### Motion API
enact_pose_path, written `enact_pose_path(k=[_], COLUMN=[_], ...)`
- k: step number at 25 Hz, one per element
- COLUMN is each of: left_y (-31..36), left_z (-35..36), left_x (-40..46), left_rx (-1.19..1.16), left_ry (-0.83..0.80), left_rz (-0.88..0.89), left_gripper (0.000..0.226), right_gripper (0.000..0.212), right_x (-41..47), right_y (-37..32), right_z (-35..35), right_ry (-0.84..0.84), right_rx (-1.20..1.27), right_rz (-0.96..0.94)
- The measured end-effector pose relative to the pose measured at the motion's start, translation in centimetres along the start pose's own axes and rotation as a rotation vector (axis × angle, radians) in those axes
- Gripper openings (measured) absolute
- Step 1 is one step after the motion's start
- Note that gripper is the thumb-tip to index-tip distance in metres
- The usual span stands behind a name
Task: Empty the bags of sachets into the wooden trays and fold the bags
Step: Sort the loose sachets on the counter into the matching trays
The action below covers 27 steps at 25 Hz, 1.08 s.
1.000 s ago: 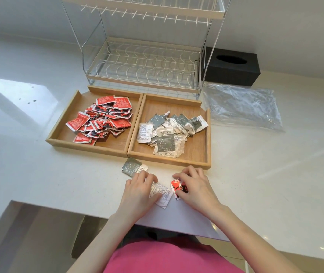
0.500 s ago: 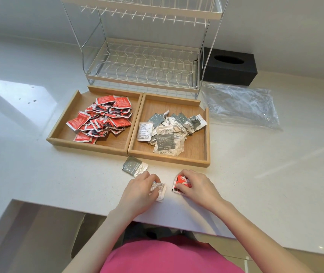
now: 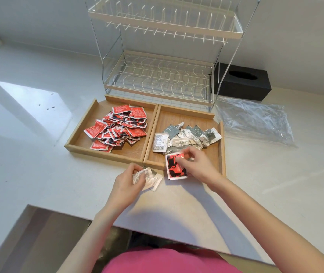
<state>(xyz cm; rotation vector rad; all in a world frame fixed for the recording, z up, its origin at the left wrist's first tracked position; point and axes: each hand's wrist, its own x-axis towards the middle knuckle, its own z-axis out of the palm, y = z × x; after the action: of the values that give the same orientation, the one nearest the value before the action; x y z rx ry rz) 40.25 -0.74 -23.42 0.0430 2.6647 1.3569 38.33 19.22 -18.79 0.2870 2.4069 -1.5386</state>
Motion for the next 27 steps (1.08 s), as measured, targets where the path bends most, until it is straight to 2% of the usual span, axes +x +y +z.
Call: enact_pose_path(k=[5,11,14,17,23,27], left_y=[-1.7,-3.2,-3.5,-3.4,-3.2,-3.0], left_z=[-2.8,-5.3,-5.5,-5.4,-5.1,-5.1], left_x=[1.3,2.6,3.2,3.5,3.6,3.6], left_rx=[-0.045,-0.089,-0.097,-0.105,-0.083,-0.074], left_ry=[0.068,0.076,0.065,0.053,0.049,0.051], left_rz=[-0.057,-0.097,-0.107,-0.108,-0.092,-0.095], left_gripper=[0.002,0.006,0.007,0.006,0.006,0.005], right_gripper=[0.019,0.025,0.02,0.02,0.023,0.015], right_x=[4.7,9.7,11.1,11.3,10.4,8.0], right_y=[-4.2,-6.6,-6.4,-5.6,-5.0,-4.1], right_z=[2.8,7.1,8.2,8.7,8.3,6.9], right_ry=[-0.027,-0.045,0.04,0.029,0.027,0.028], right_rx=[0.038,0.054,-0.215,-0.445,-0.47,-0.431], right_rz=[0.002,0.019,-0.089,-0.168,-0.25,-0.308])
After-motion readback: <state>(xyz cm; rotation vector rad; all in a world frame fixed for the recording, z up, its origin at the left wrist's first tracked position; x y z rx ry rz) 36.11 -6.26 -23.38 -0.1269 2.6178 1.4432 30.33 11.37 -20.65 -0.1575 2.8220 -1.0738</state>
